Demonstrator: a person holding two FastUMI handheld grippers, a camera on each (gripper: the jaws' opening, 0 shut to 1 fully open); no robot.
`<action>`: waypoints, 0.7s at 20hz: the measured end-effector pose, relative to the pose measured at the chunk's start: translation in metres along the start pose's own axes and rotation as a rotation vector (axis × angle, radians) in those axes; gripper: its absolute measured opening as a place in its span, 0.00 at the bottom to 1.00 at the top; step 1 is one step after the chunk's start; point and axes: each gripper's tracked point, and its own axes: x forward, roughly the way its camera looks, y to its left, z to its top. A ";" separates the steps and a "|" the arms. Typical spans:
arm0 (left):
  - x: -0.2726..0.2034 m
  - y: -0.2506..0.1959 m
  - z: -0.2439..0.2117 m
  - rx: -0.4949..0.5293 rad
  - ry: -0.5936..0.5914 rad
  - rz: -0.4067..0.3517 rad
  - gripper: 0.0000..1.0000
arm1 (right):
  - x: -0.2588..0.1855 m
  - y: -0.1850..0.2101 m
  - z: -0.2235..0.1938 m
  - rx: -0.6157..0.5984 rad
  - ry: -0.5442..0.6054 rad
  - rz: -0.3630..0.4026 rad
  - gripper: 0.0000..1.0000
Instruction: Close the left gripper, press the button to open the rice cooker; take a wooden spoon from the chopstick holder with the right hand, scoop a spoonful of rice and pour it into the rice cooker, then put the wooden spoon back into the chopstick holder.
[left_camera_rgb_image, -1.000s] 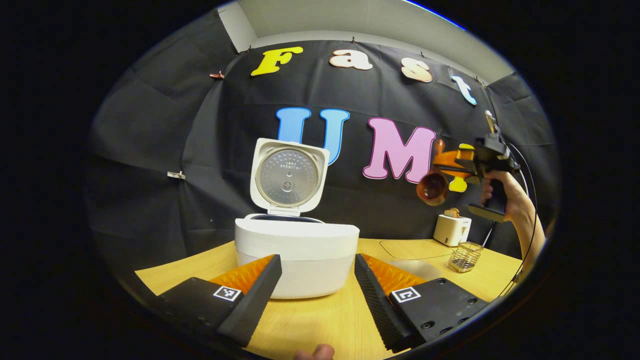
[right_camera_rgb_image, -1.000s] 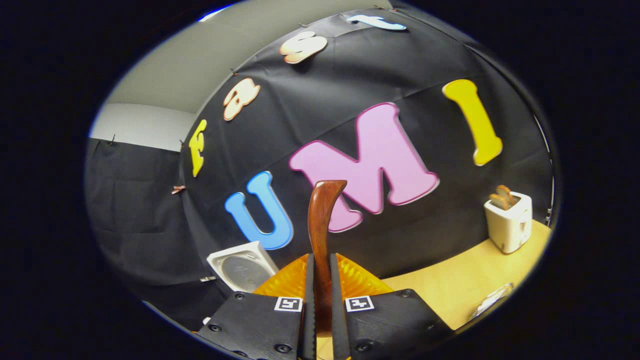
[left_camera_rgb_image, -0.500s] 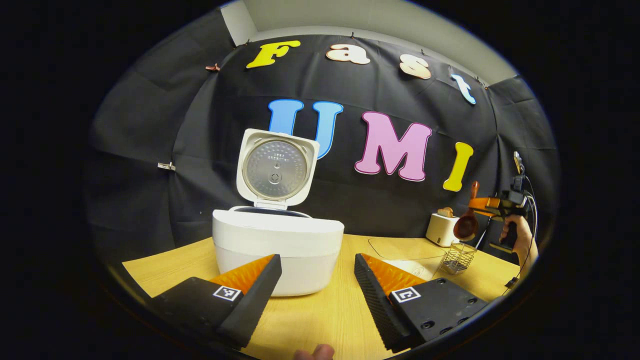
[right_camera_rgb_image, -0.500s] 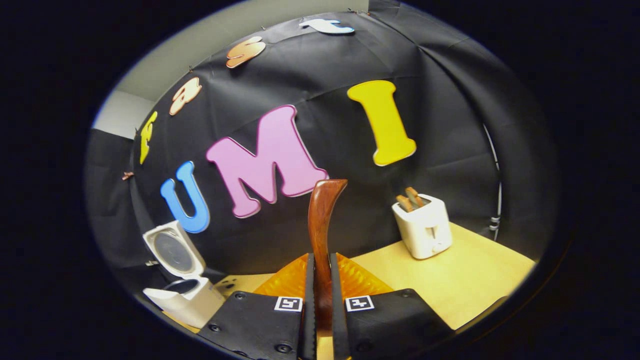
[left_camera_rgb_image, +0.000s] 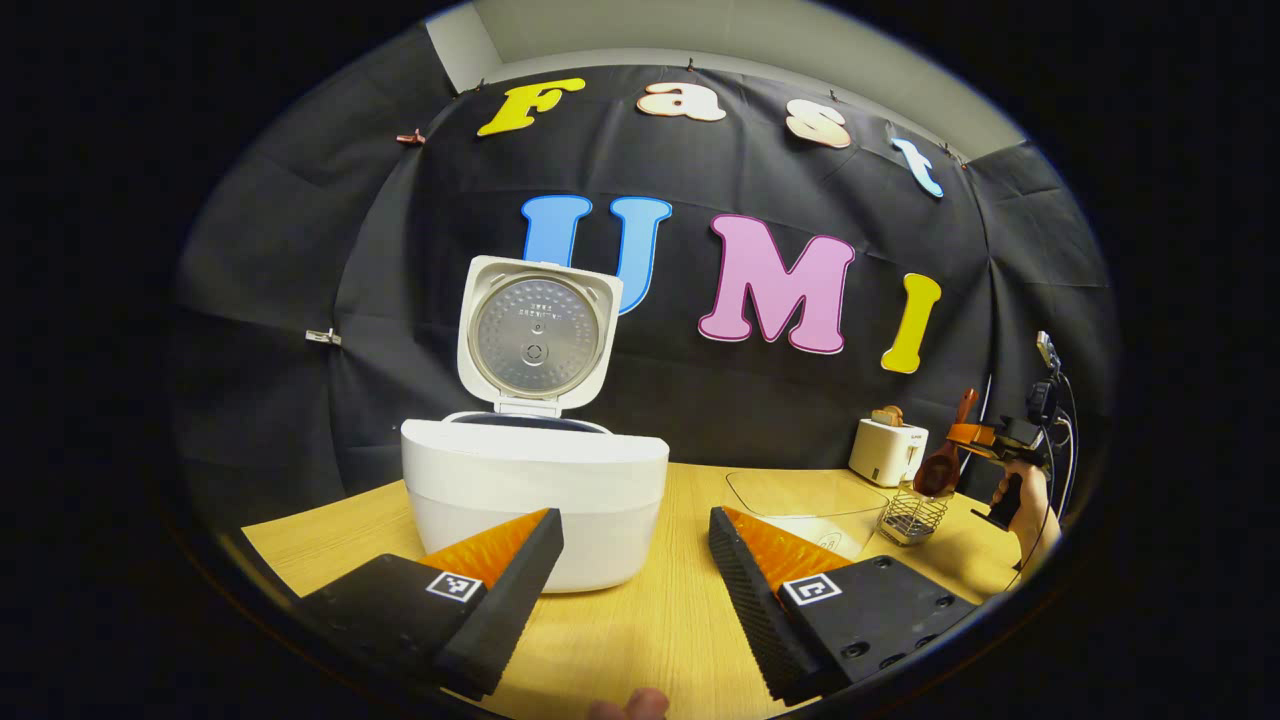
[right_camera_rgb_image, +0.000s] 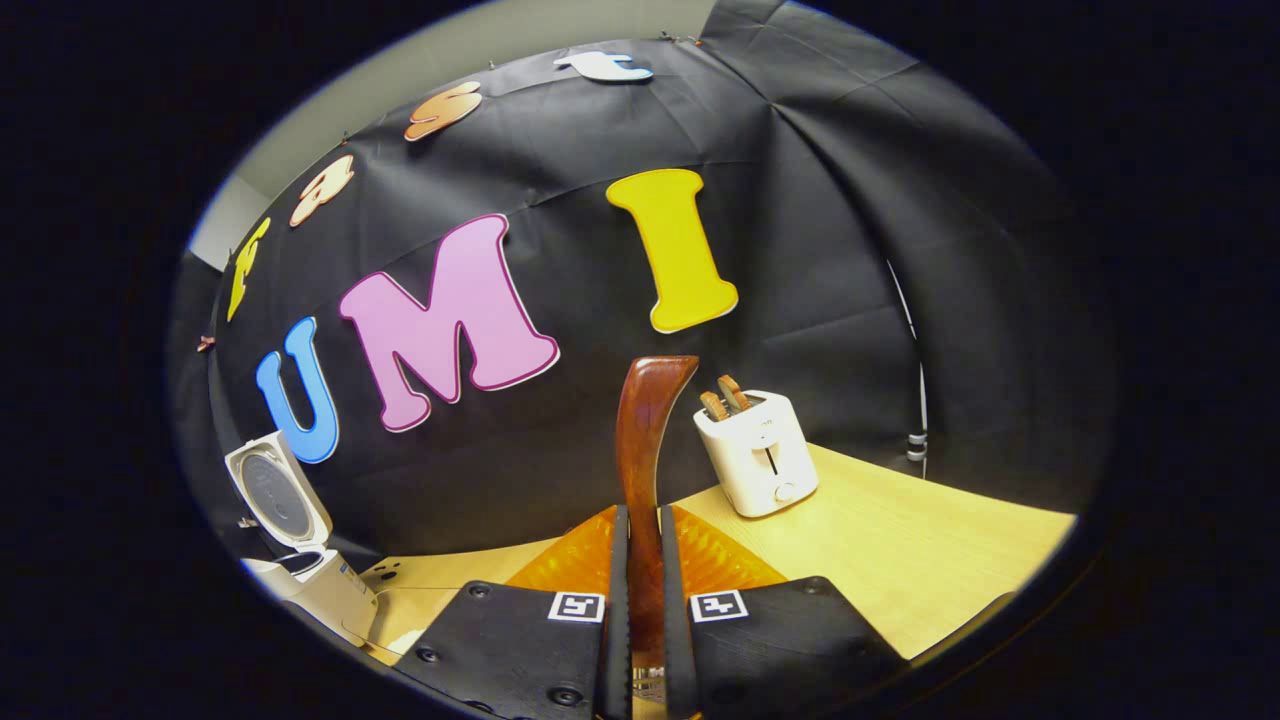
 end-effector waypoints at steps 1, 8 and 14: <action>0.000 -0.001 0.000 -0.003 0.002 -0.003 0.94 | 0.000 -0.002 -0.007 0.006 -0.001 -0.012 0.17; -0.004 0.006 0.002 0.002 -0.004 0.009 0.94 | 0.002 -0.009 -0.060 -0.022 0.069 -0.083 0.17; -0.001 0.008 0.011 0.001 -0.011 0.003 0.94 | -0.010 -0.010 -0.048 0.017 0.079 -0.080 0.22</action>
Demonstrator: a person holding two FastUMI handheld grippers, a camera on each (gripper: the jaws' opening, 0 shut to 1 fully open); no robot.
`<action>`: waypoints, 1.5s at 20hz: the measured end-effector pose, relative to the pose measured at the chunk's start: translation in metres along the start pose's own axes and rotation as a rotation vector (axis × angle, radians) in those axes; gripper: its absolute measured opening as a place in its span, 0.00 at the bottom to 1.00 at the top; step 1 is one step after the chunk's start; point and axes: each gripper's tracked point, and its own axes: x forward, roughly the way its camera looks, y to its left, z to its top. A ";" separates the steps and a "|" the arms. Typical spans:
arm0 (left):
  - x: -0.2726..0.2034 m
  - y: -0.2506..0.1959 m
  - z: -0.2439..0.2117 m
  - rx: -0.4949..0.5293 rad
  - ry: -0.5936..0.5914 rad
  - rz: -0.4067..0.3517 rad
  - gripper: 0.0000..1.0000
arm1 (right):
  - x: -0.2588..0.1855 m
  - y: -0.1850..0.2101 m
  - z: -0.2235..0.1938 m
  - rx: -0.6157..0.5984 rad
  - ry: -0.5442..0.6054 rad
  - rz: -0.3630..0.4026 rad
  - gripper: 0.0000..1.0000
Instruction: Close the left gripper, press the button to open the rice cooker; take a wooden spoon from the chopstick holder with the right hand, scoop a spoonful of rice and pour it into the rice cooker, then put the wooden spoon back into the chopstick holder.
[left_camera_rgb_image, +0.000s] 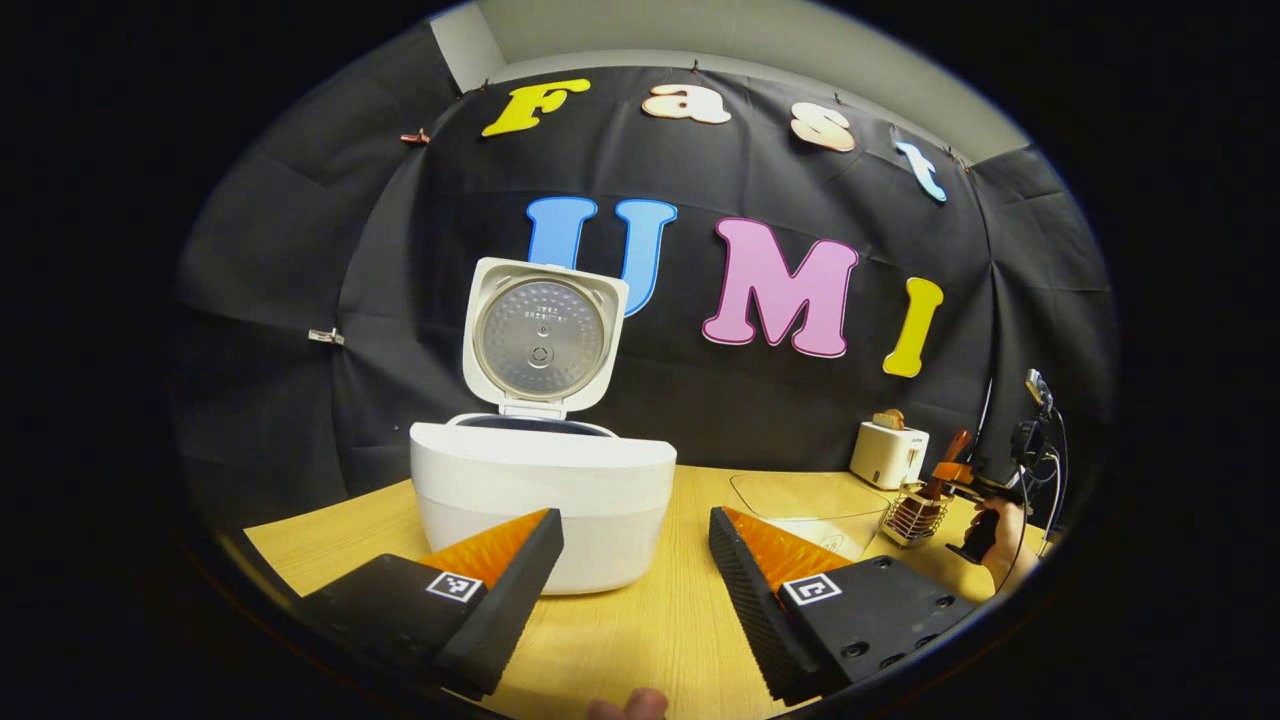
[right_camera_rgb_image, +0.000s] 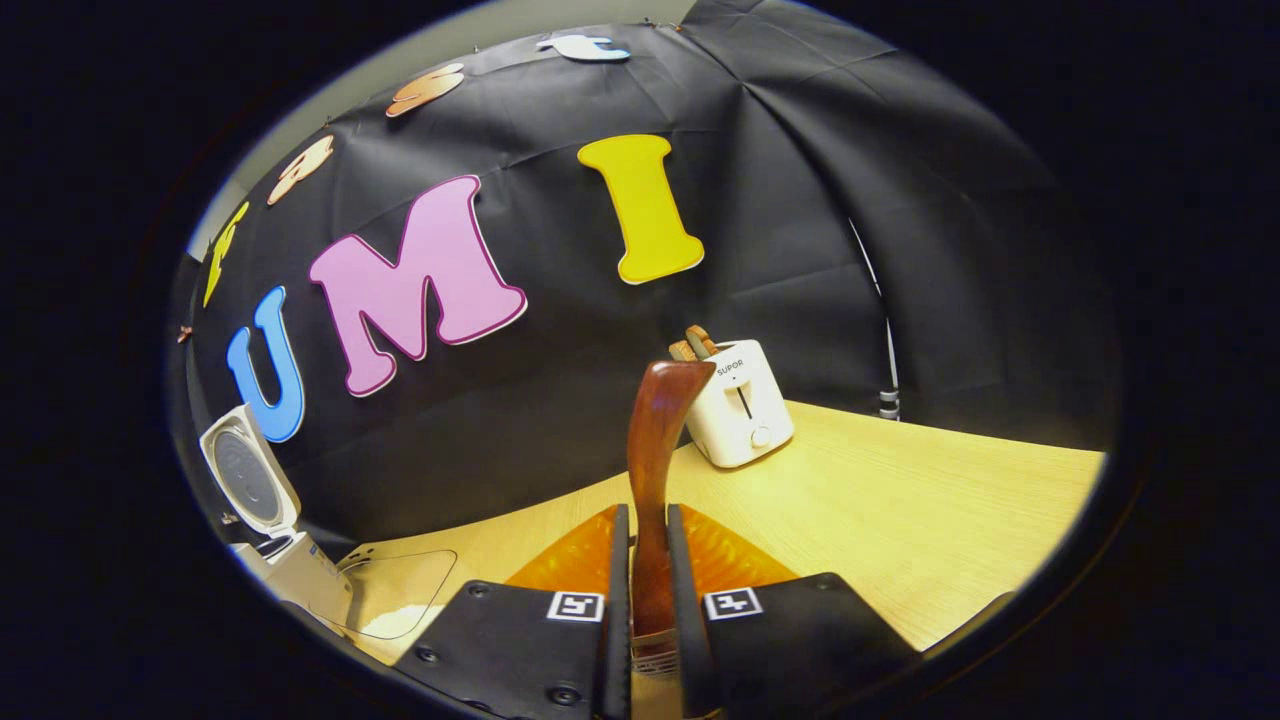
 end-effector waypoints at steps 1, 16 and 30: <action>0.002 0.000 0.005 0.005 -0.004 -0.004 0.94 | -0.004 -0.001 0.002 0.014 0.012 0.009 0.34; 0.107 0.049 0.188 0.062 -0.150 0.008 0.93 | -0.077 -0.017 0.015 -0.023 0.016 0.083 0.60; 0.310 0.136 0.287 0.154 -0.114 0.206 0.92 | -0.114 -0.024 0.038 -0.259 -0.084 0.107 0.83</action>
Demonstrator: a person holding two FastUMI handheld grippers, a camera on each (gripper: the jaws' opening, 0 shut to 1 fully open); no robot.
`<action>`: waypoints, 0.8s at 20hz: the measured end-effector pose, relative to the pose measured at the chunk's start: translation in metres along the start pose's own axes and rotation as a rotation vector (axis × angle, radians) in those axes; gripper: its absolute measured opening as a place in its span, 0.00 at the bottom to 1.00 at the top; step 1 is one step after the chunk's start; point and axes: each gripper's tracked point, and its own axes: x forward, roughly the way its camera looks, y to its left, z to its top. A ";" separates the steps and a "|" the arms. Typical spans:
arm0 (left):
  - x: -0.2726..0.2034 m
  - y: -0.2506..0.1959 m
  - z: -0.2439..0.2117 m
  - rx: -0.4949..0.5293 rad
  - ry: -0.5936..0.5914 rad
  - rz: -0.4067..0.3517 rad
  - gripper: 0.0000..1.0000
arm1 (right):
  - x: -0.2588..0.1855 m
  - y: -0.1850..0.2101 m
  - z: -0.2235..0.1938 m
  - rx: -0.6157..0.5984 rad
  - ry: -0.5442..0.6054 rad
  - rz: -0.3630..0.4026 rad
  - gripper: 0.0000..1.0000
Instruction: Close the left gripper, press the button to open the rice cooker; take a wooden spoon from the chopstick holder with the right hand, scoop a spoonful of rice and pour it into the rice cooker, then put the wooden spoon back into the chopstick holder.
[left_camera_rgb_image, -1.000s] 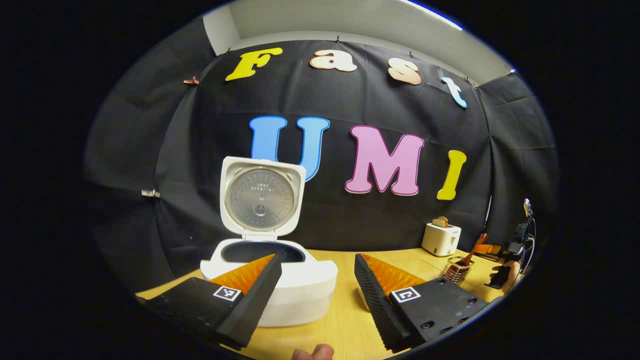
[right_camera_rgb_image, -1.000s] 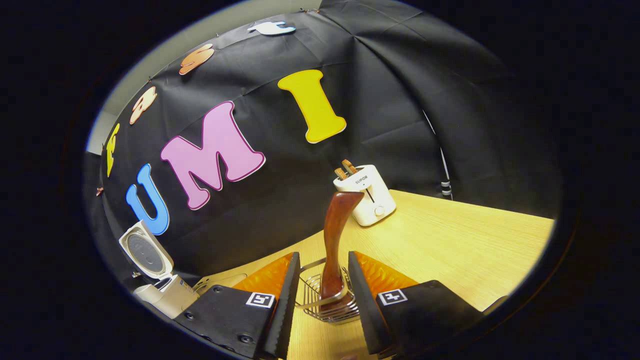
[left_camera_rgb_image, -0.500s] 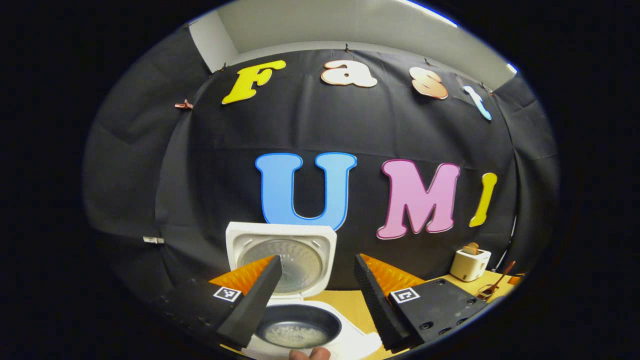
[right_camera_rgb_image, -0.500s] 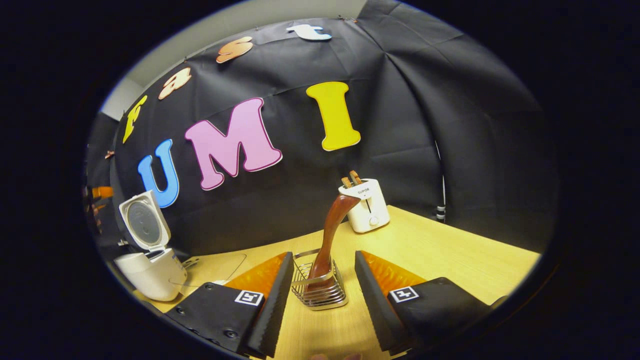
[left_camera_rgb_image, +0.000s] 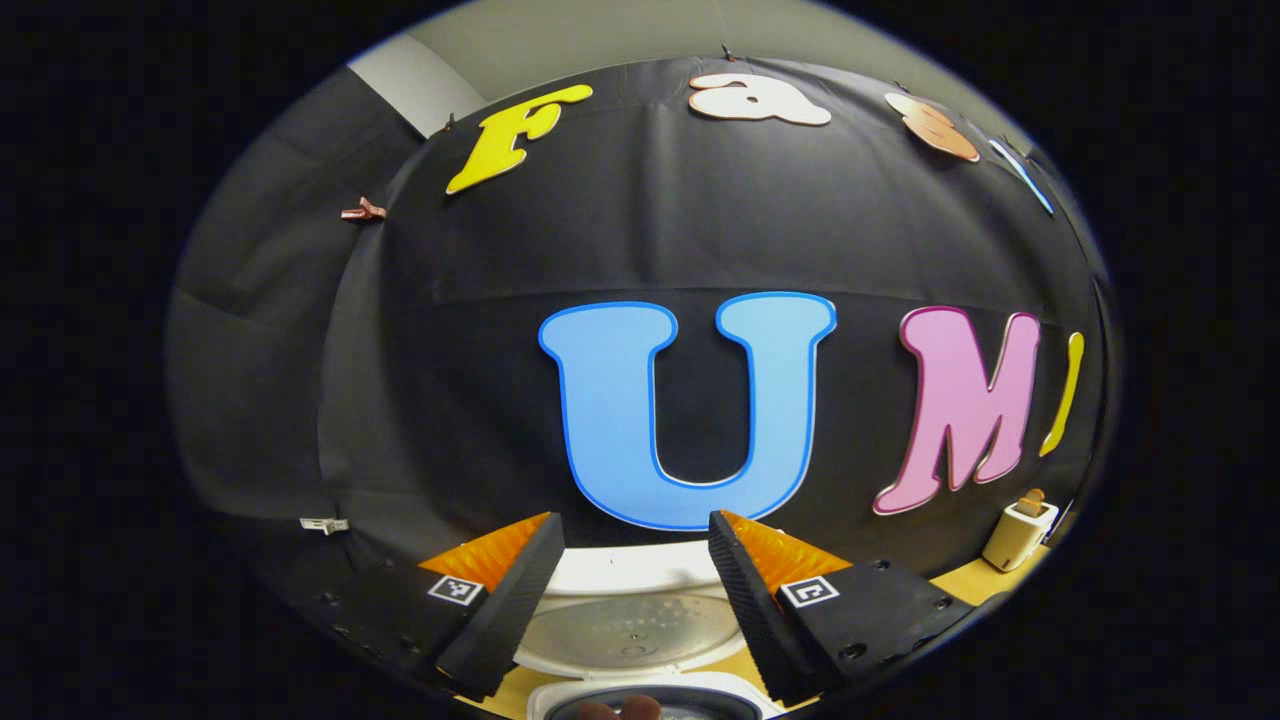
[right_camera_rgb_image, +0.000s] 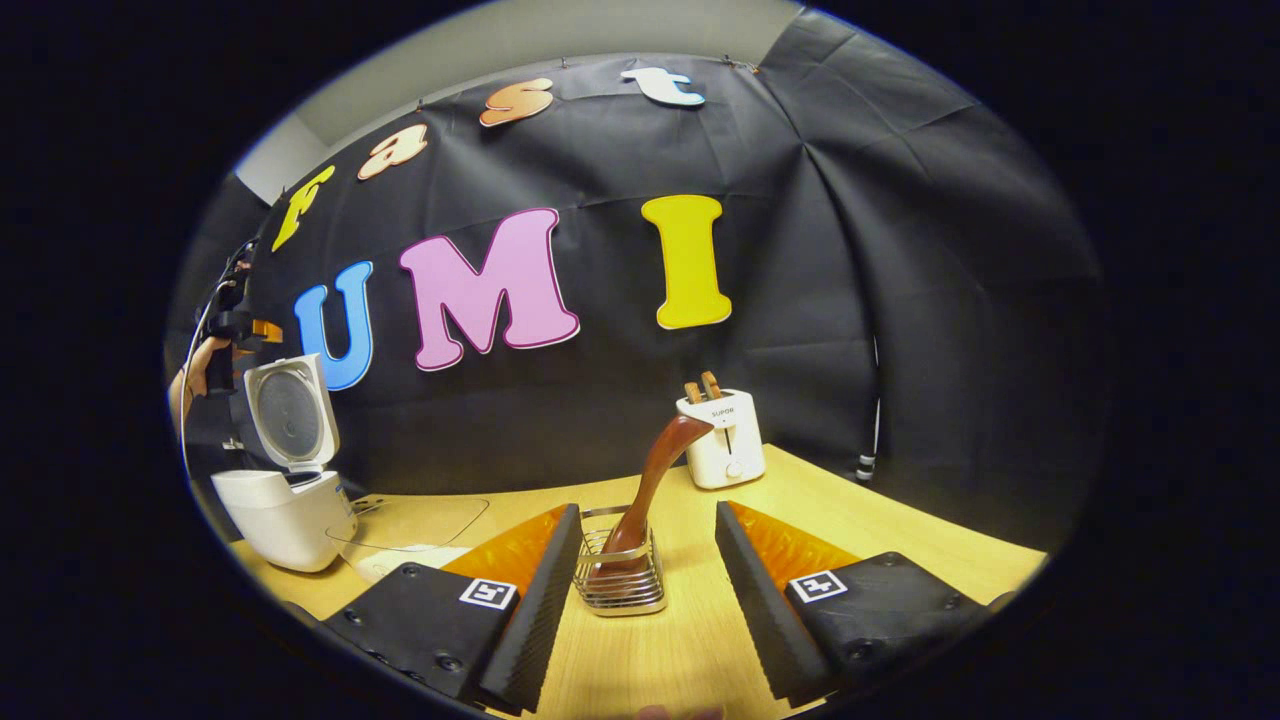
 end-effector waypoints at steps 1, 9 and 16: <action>0.010 -0.002 -0.004 0.007 0.022 -0.006 0.92 | -0.001 0.001 0.003 -0.007 -0.008 0.001 0.83; 0.051 0.021 -0.045 -0.026 0.149 0.078 0.94 | -0.006 0.000 0.004 0.008 -0.015 0.000 0.83; -0.020 0.002 -0.052 -0.030 0.183 0.011 0.94 | -0.009 0.014 0.001 0.038 -0.014 0.035 0.83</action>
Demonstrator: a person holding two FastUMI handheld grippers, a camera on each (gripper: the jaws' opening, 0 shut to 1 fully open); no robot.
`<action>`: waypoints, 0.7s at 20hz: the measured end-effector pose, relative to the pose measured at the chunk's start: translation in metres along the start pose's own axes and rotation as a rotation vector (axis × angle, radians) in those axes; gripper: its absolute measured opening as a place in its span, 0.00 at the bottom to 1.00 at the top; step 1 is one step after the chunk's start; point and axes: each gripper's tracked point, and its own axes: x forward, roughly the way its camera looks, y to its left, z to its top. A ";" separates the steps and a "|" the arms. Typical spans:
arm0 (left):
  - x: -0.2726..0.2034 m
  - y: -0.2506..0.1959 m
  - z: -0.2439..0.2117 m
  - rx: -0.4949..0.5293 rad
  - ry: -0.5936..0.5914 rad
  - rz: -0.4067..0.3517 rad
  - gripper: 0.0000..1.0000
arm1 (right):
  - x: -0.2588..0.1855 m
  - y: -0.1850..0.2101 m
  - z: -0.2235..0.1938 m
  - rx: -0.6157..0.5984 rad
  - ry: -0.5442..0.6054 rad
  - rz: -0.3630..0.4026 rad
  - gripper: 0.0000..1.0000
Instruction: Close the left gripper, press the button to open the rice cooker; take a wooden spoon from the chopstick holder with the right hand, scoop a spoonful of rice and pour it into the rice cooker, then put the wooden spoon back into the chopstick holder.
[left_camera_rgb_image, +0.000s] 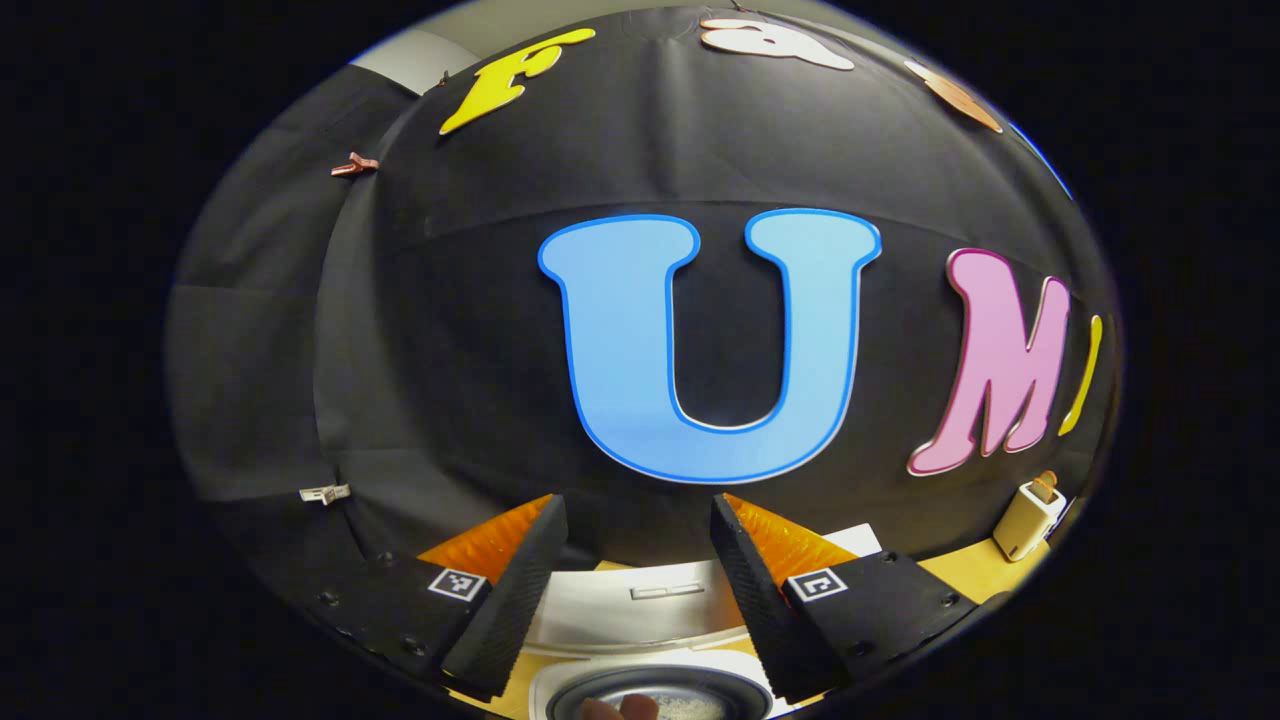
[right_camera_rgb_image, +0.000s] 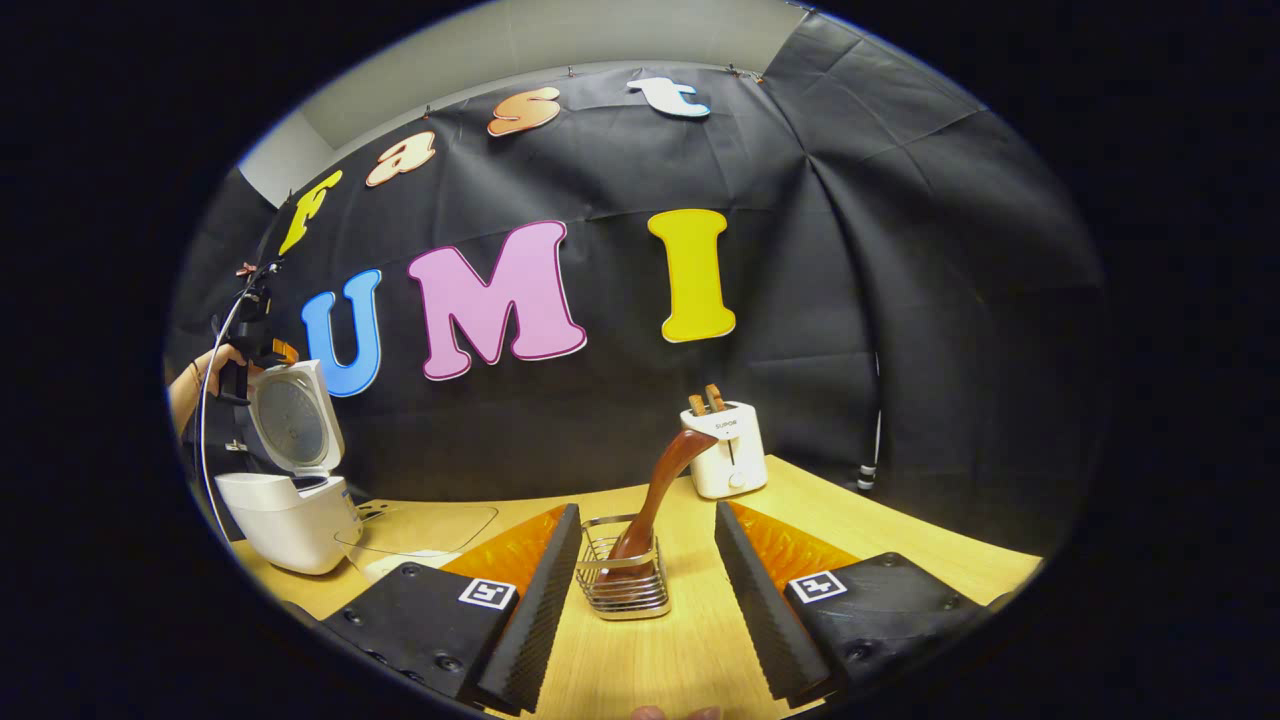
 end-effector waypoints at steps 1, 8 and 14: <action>-0.013 -0.002 -0.006 -0.001 -0.009 -0.009 0.94 | -0.002 0.003 -0.001 0.004 0.001 0.010 0.83; -0.088 -0.019 -0.063 -0.024 -0.001 -0.069 0.95 | -0.012 0.005 0.000 -0.014 0.001 0.039 0.83; -0.121 -0.028 -0.114 -0.029 0.058 -0.071 0.95 | -0.016 0.000 -0.002 -0.001 0.007 0.045 0.83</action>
